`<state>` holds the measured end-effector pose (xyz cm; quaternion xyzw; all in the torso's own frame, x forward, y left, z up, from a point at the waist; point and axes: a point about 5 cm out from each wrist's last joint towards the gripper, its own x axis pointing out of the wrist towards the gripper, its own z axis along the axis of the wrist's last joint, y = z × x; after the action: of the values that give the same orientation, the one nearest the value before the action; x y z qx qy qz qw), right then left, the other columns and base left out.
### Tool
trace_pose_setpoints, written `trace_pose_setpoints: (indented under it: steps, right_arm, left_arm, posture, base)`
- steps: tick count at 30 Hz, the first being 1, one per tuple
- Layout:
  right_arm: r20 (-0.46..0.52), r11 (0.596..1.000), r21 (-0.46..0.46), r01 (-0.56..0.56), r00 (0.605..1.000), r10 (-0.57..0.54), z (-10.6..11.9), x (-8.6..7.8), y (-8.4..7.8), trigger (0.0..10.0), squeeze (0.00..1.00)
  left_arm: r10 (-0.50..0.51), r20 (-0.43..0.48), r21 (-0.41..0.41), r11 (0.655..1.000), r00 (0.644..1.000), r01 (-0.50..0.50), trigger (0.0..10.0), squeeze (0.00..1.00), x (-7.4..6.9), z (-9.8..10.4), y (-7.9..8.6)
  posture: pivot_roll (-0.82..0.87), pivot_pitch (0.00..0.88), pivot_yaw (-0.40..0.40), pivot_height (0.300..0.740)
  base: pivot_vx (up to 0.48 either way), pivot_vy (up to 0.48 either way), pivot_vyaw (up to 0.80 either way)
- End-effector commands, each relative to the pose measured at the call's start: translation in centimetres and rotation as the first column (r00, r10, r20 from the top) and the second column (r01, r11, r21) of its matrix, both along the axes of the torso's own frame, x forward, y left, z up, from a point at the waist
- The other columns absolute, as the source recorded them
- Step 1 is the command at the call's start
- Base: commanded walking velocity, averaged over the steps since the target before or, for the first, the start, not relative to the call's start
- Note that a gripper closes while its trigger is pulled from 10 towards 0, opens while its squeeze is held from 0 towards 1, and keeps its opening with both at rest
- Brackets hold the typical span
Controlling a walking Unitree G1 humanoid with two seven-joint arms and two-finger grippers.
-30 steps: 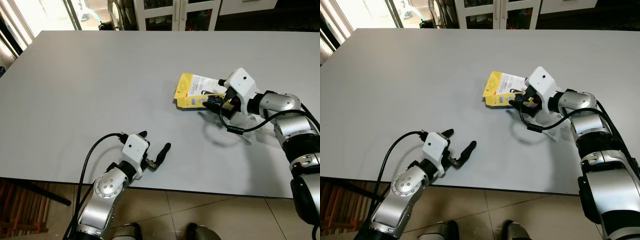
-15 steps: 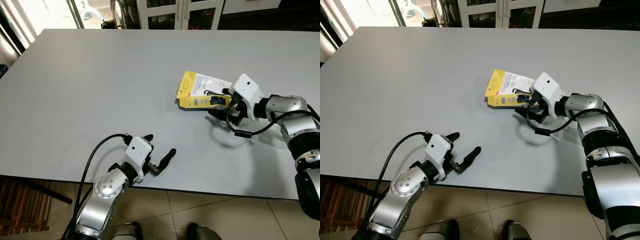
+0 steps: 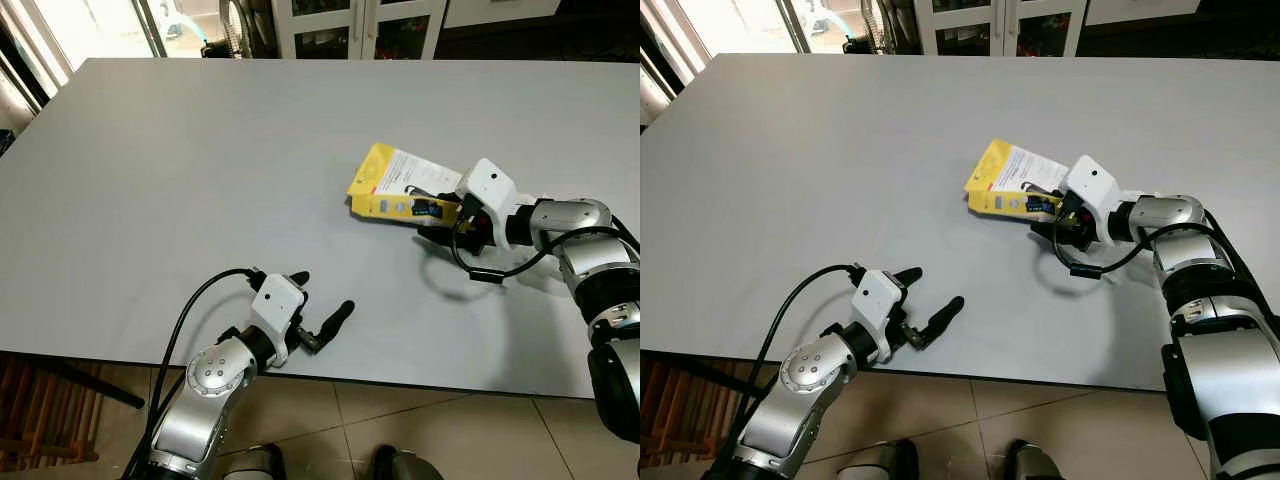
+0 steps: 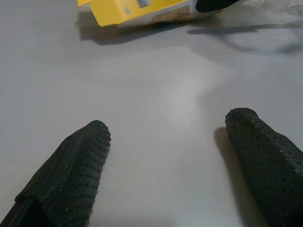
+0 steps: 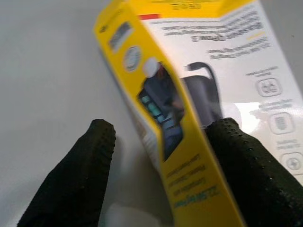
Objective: Picking trash to rubbish bin
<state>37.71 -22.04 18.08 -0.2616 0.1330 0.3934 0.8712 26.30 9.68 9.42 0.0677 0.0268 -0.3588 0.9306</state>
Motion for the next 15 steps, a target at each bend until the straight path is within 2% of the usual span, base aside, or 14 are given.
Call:
trace_pose_setpoints:
  steps: [1, 15]
  right_arm:
    - [-0.011, 1.000, 0.018, -0.023, 1.000, 0.023, -0.32, -0.25, -0.02, 0.0, 0.00]
    - [0.005, 0.999, 0.030, -0.009, 1.000, 0.009, -0.37, -0.19, 0.07, 0.0, 0.00]
  left_arm:
    - [-0.022, -0.009, 0.007, 1.000, 1.000, 0.022, 10.0, 0.00, -0.26, -0.10, -0.14]
    - [-0.022, -0.013, 0.011, 1.000, 1.000, 0.022, 10.0, 0.00, -0.25, -0.11, -0.14]
  posture:
    - [0.02, 0.184, 0.057, 0.740]
    - [0.02, 0.185, 0.059, 0.740]
  base:
    - [0.000, 0.000, 0.00]
    - [0.000, 0.000, 0.00]
